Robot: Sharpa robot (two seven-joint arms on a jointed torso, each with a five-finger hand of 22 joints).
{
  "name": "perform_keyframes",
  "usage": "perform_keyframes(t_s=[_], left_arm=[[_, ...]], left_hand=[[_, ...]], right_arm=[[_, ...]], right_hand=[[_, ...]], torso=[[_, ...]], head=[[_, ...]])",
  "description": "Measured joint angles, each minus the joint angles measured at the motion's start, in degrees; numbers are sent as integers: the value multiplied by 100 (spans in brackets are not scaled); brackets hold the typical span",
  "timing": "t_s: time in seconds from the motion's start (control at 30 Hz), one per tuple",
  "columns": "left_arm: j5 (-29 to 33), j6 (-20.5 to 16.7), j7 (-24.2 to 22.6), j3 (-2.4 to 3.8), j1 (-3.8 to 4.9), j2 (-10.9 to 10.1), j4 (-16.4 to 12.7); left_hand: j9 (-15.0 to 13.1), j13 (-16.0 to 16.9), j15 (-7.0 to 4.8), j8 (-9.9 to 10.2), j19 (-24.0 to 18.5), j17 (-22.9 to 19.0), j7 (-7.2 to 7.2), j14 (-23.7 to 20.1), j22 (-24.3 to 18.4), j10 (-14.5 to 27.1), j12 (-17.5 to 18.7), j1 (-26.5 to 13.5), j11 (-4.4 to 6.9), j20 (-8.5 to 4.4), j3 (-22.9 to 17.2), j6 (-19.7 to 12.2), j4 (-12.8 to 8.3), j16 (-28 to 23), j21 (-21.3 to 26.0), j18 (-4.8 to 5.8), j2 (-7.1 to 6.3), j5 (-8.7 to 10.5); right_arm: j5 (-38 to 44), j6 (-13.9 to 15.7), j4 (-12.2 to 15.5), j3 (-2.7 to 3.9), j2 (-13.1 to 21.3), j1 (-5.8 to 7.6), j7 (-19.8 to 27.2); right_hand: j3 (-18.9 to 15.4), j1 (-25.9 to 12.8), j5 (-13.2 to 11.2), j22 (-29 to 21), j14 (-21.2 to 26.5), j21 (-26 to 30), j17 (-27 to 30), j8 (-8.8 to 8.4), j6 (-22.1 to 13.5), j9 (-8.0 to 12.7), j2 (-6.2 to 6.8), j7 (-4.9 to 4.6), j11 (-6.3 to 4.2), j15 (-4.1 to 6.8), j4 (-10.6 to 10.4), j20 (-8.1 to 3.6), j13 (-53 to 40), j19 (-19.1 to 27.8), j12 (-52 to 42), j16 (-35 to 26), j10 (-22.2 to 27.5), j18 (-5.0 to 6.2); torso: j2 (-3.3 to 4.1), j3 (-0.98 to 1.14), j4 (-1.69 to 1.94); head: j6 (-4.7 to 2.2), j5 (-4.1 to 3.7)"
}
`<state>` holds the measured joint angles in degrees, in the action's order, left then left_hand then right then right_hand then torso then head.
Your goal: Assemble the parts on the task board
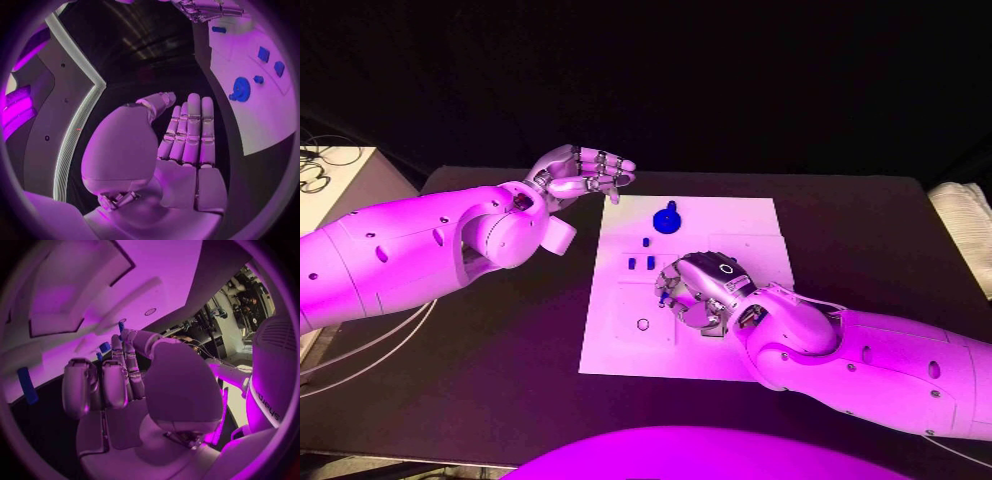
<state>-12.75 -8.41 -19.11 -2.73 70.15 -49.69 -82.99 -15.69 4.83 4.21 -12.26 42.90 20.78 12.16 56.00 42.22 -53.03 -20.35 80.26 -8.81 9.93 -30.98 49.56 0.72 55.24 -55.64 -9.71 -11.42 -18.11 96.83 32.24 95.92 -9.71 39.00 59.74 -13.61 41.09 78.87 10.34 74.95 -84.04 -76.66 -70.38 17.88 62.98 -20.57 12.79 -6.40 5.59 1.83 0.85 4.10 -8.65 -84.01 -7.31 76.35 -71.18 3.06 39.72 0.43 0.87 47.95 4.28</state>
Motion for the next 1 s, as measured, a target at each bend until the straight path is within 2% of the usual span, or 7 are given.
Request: perform_keyframes(t_s=[1.0], left_arm=[[2,7,29,-1,0,-14,7]], left_hand=[[5,-5,0,0,0,-4,0,0,-17,20,0,0,-20,0,16,0,-16,-22,23,0,0,0]], right_arm=[[85,-125,11,-11,-13,-19,-75]], right_hand=[[11,1,-11,-2,0,28,11,-5,-1,-9,1,0,-5,0,26,0,-1,0,24,0,5,0]], torso=[[-8,-1,-7]], head=[[23,18]])
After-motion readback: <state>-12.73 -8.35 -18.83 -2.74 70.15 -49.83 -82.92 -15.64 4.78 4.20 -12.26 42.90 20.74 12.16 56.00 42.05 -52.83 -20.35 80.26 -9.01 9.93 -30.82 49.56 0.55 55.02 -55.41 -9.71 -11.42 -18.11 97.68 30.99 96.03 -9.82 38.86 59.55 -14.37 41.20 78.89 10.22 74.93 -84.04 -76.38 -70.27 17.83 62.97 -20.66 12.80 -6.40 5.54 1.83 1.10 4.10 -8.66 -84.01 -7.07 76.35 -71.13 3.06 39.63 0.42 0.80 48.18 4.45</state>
